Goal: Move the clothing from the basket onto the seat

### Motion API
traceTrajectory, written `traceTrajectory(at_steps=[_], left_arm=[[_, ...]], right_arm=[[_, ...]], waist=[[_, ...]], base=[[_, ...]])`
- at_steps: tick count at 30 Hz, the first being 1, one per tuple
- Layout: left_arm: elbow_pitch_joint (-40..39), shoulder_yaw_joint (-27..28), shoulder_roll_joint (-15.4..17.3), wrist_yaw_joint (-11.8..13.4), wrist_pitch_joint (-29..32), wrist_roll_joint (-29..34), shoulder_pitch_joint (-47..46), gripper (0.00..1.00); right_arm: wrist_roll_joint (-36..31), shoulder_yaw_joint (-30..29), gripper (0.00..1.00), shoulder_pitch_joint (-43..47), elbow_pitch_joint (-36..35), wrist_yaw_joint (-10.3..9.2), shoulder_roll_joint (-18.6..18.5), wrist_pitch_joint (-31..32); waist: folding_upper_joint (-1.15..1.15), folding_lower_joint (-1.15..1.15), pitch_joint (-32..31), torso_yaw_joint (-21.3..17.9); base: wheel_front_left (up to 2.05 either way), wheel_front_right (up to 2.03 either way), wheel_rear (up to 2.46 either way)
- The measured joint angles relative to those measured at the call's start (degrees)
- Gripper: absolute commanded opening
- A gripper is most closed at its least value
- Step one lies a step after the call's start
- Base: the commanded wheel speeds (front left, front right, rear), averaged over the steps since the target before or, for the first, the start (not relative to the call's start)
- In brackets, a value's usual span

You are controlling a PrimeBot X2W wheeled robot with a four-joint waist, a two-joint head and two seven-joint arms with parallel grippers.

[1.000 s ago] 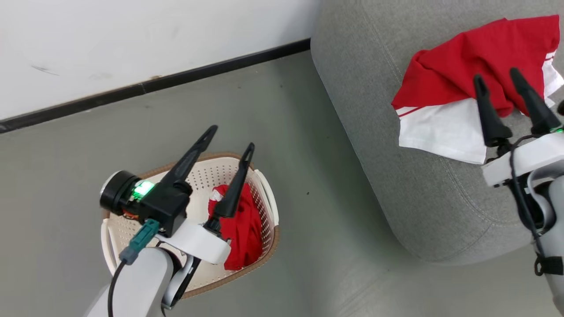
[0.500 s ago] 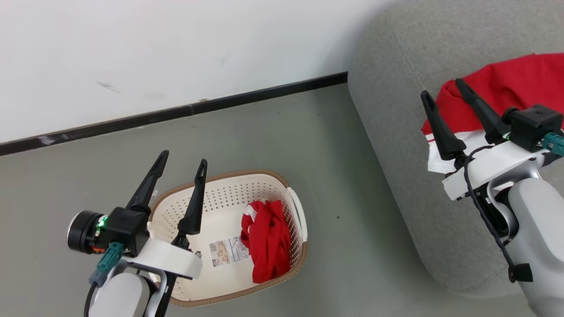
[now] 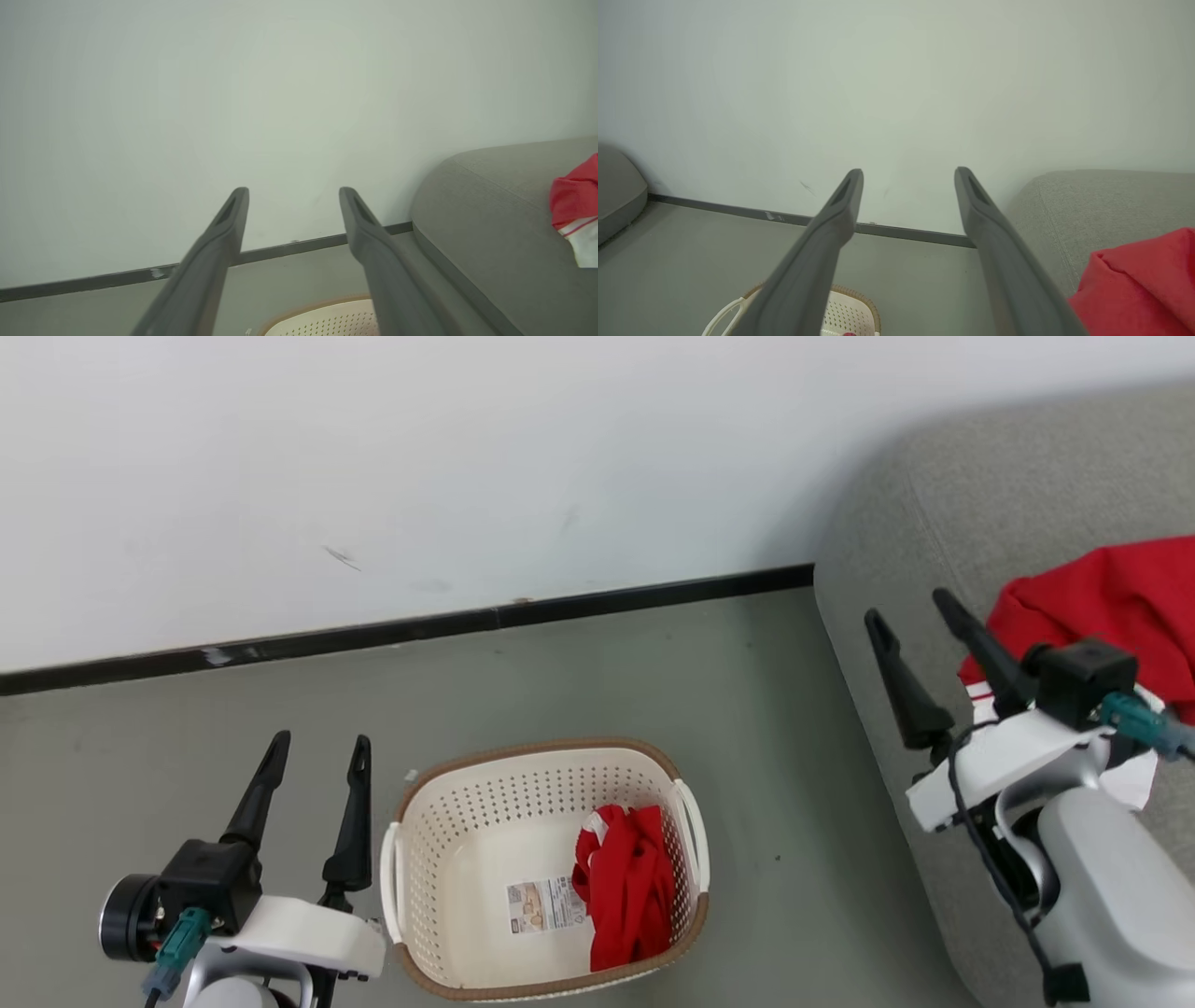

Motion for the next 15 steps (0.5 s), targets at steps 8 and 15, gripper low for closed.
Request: traceTrajectory(at_steps=[8,15], left_arm=[[1.02,1.38,0.11,0.22,-0.32,-0.44,3.05,1.0],[2.25,2.41,0.05,0.22,-0.32,-1.03,5.75,1.0]], right_arm=[[-1.72,-0.66,1.0,6.31,-1.0,0.0,2.68,0.0],[-2.52,-3.89,1.0,12.99,-1.34,0.0,4.36,0.0]], waist=[[0.0,0.0,-3.44,2.66],[0.0,0.0,-6.31,4.27]], base=[[0.0,0.0,0.0],[0.0,0.0,0.0]])
